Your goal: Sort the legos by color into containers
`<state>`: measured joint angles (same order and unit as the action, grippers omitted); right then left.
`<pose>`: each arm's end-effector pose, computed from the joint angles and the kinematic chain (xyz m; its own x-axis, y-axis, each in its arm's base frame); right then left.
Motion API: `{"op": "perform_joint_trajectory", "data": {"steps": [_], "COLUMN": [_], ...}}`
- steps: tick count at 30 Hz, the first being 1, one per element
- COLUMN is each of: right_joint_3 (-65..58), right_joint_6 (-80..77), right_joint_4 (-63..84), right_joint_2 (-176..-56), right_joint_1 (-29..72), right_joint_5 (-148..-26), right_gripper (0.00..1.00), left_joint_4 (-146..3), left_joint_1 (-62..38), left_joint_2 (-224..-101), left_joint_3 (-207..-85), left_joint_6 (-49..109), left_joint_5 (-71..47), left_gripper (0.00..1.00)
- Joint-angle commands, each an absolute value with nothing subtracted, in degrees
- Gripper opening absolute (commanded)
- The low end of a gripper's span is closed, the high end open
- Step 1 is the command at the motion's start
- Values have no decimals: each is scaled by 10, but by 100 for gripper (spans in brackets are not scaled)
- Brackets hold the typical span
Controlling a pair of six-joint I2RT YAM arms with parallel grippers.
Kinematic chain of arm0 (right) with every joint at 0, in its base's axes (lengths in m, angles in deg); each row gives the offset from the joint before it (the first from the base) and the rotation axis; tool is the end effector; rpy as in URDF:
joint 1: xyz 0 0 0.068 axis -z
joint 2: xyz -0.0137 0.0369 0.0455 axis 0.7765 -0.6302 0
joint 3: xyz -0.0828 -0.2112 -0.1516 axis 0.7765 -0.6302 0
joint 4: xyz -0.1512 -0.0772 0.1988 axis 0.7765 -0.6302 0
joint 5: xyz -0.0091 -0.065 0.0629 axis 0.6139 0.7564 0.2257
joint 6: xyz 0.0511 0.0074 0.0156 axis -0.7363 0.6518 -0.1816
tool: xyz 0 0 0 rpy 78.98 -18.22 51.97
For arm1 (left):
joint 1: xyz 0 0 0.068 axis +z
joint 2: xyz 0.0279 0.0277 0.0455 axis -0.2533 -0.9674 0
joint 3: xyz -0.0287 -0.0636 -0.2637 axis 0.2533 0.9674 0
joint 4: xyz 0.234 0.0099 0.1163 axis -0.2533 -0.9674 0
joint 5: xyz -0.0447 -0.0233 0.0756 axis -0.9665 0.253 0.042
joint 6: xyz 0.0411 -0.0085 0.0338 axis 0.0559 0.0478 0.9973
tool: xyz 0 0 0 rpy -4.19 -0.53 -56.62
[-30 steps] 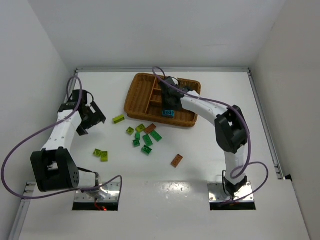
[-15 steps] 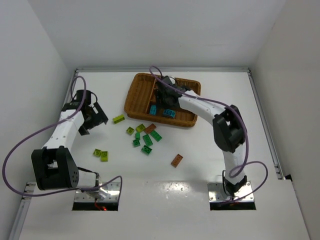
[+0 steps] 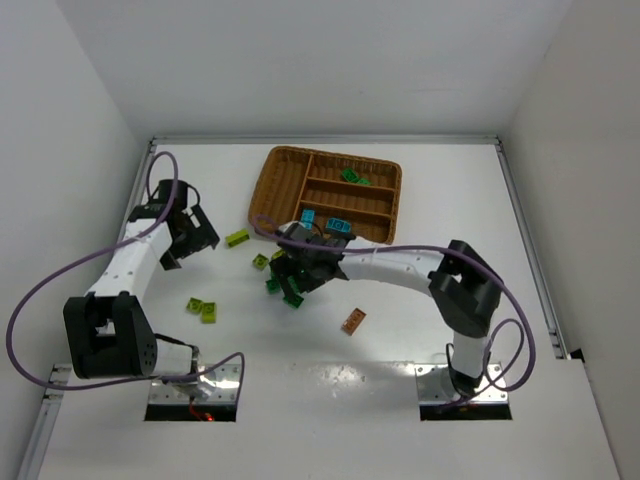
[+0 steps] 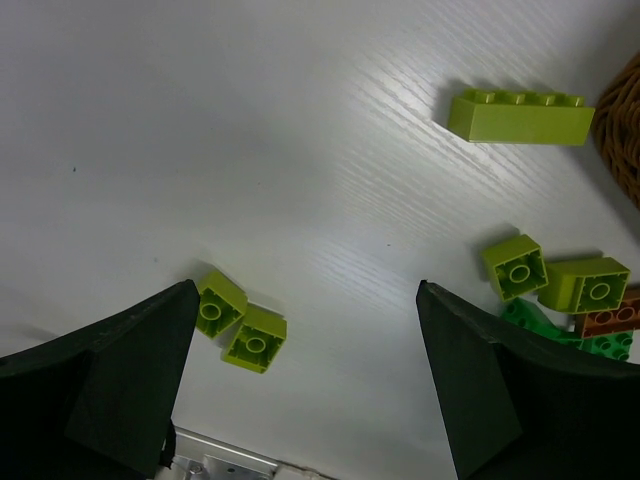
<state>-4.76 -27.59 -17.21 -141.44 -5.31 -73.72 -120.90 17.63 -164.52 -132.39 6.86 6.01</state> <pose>0.2187 0.3209 0.1929 -0.8403 -0.2855 -0.4608 -0.4109 0.8900 0.1978 0.2570 0.0192 0.2510 -0.6737 -0.6038 -0.4260 -0.6208 0.7752 -0.1171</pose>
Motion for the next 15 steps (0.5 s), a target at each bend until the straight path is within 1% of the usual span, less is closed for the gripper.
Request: {"op": "perform_joint_trajectory", "data": {"steps": [1,4,5,7,8,10,11,15], "right_joint_3": [-35,-28,-19,-14,-14,-14,-14,-7], "right_joint_6": [-232,-216,-216,-216,-216,-211,-211,-211], "right_joint_4": [-135,-129,-129,-129,-129,-115,-115,-110], "right_joint_2": [-1433,-1458,-1464,-1482,-1483,-1488,-1495,-1509], "right_joint_1": [-74,-87,-87,-87,-87,-87,-87,-87], "right_joint_5": [-751,-739,-739,-739,-739,-739,-739,-739], "right_gripper": [84,84,81,78,75,71,67,58], "left_joint_4": [-1201,-1201,-1201,-1201,-1201,-1201,-1201,-1201], "left_joint_1": [170,170,170,170,170,170,170,170], "left_joint_2": [-1646,-1646,-1646,-1646,-1646,-1646,-1646,-1646], "left_joint_3": [-1314,-1314,-1314,-1314,-1314,-1314,-1314,-1314], "left_joint_6": [61,61,61,61,61,61,61,61], "left_joint_5": [66,66,66,66,66,66,66,66], "left_gripper": [97,97,97,97,97,97,97,97]}}
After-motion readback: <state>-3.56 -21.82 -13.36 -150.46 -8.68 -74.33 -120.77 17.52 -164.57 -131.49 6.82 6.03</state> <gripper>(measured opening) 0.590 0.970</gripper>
